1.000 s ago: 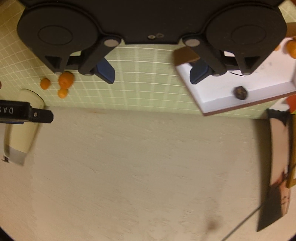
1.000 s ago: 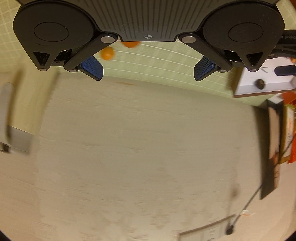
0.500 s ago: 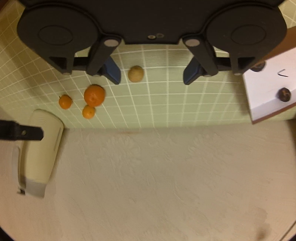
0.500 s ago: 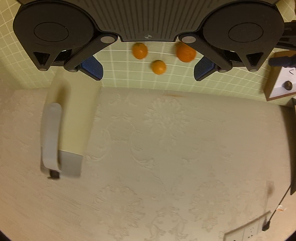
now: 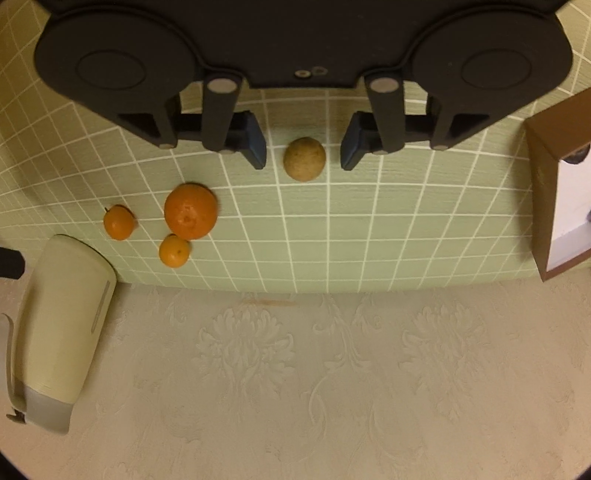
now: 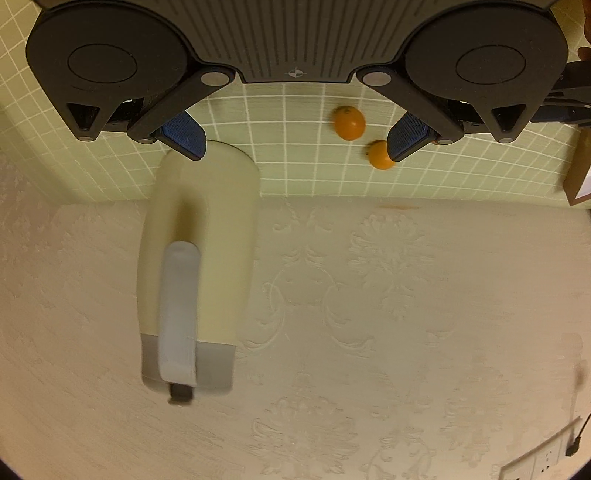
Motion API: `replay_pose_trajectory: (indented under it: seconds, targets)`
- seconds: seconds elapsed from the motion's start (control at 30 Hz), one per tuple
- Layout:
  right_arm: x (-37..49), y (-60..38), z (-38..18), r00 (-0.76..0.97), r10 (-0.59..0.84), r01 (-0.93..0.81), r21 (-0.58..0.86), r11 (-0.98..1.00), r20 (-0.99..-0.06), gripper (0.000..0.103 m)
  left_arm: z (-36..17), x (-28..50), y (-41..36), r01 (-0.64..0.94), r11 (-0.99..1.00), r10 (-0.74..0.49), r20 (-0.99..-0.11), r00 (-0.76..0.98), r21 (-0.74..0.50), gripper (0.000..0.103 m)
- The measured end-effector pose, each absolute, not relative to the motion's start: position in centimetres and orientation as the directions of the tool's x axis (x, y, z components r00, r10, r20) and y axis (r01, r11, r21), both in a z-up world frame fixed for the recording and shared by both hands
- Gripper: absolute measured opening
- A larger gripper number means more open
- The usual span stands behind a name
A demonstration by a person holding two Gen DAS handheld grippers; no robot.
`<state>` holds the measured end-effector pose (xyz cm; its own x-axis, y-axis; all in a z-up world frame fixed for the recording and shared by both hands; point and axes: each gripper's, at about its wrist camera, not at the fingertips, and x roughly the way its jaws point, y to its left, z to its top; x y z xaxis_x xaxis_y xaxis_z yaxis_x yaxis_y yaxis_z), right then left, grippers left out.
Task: Organize fruits
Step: 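Grasp the beige round fruit with the left gripper, then grasp a small orange kumquat with the right gripper while left gripper holds the beige fruit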
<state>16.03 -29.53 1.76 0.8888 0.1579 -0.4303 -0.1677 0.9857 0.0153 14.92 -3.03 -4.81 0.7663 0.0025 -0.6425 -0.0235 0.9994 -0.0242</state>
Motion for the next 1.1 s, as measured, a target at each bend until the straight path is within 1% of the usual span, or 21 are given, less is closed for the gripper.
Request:
replay_pose_trajectory:
  seconds: [0.07, 0.1, 0.13, 0.17, 0.2, 0.3, 0.5, 0.8, 0.9, 1.1]
  targets:
    - [16.2, -29.9, 1.8, 0.889, 0.155, -0.163, 0.018, 0.987, -0.43, 0.103, -5.1, 15.2, -3.2, -0.025, 0.999, 0.003, -0.65, 0.76, -0.024, 0.03]
    - [16.1, -30.0, 1.8, 0.888, 0.155, -0.163, 0.019, 0.986, -0.432, 0.103, -5.2, 15.3, -3.2, -0.026, 0.999, 0.004, -0.655, 0.755, -0.025, 0.026]
    - [16.2, -30.1, 1.8, 0.887, 0.156, -0.164, 0.02, 0.986, -0.434, 0.103, -5.3, 15.4, -3.2, -0.031, 0.999, 0.007, -0.659, 0.752, -0.024, 0.024]
    - [16.3, -30.2, 1.8, 0.887, 0.157, -0.165, 0.021, 0.986, -0.434, 0.103, -5.4, 15.4, -3.1, -0.034, 0.999, 0.01, -0.657, 0.754, -0.024, 0.018]
    - [16.3, -30.3, 1.8, 0.886, 0.16, -0.167, 0.022, 0.986, -0.435, 0.103, -5.4, 15.4, -3.1, -0.033, 0.999, 0.007, -0.657, 0.754, -0.027, 0.015]
    - [16.2, -30.2, 1.9, 0.882, 0.166, -0.173, 0.026, 0.985, -0.44, 0.103, -5.2, 15.2, -2.7, -0.039, 0.998, -0.002, -0.653, 0.758, -0.048, 0.015]
    - [17.0, -29.6, 1.5, 0.875, 0.17, -0.182, 0.018, 0.983, -0.454, 0.103, -4.3, 14.4, -2.1, -0.039, 0.998, 0.004, -0.633, 0.774, -0.042, 0.015]
    - [19.3, -27.7, -1.4, 0.841, 0.17, -0.209, -0.018, 0.978, -0.514, 0.103, -3.2, 13.0, -1.0, -0.026, 0.999, -0.006, -0.614, 0.789, -0.044, 0.015]
    - [20.1, -26.7, -2.2, 0.835, 0.166, -0.219, -0.039, 0.975, -0.525, 0.103, -3.0, 12.9, -0.9, -0.018, 0.999, -0.01, -0.61, 0.793, -0.04, 0.015]
    - [21.4, -25.2, -3.0, 0.827, 0.18, -0.229, -0.027, 0.973, -0.533, 0.103, -2.8, 12.7, -0.5, -0.018, 0.999, -0.014, -0.604, 0.797, -0.048, 0.015]
